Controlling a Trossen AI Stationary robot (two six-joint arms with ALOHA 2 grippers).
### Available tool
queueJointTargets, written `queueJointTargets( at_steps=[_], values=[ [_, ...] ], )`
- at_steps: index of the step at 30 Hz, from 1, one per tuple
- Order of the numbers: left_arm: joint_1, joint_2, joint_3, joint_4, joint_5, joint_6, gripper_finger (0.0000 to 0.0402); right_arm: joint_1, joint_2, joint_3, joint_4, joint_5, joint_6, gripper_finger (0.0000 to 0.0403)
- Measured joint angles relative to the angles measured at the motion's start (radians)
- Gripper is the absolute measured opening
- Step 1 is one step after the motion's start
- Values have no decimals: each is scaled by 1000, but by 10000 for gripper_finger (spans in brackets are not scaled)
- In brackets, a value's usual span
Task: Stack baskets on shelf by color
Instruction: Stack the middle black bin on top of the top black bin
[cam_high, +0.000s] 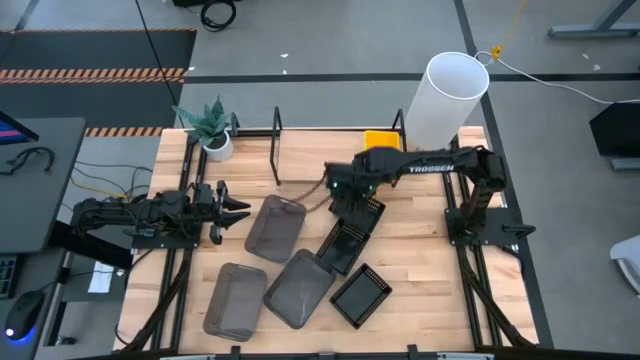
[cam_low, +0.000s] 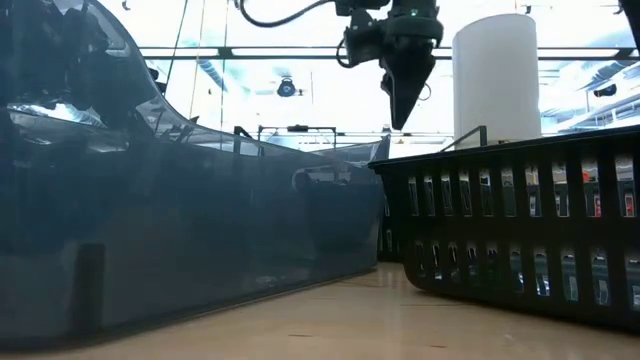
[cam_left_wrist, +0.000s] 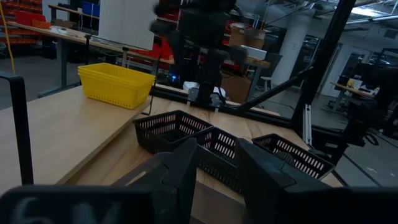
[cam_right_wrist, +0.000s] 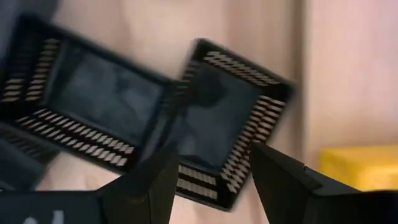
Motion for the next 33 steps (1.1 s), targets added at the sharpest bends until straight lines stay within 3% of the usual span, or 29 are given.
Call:
queueJointTargets(
  at_steps=[10, 20, 33],
  values=[
    [0, 0, 0, 0, 0, 0, 117, 203, 0, -144, 167, -27, -61, 197],
    [0, 0, 0, 0, 0, 0, 117, 303, 4, -147, 250, -35, 83, 175],
    [0, 0, 0, 2, 0, 0, 117, 397, 44, -197, 236, 22, -207, 163]
  ],
)
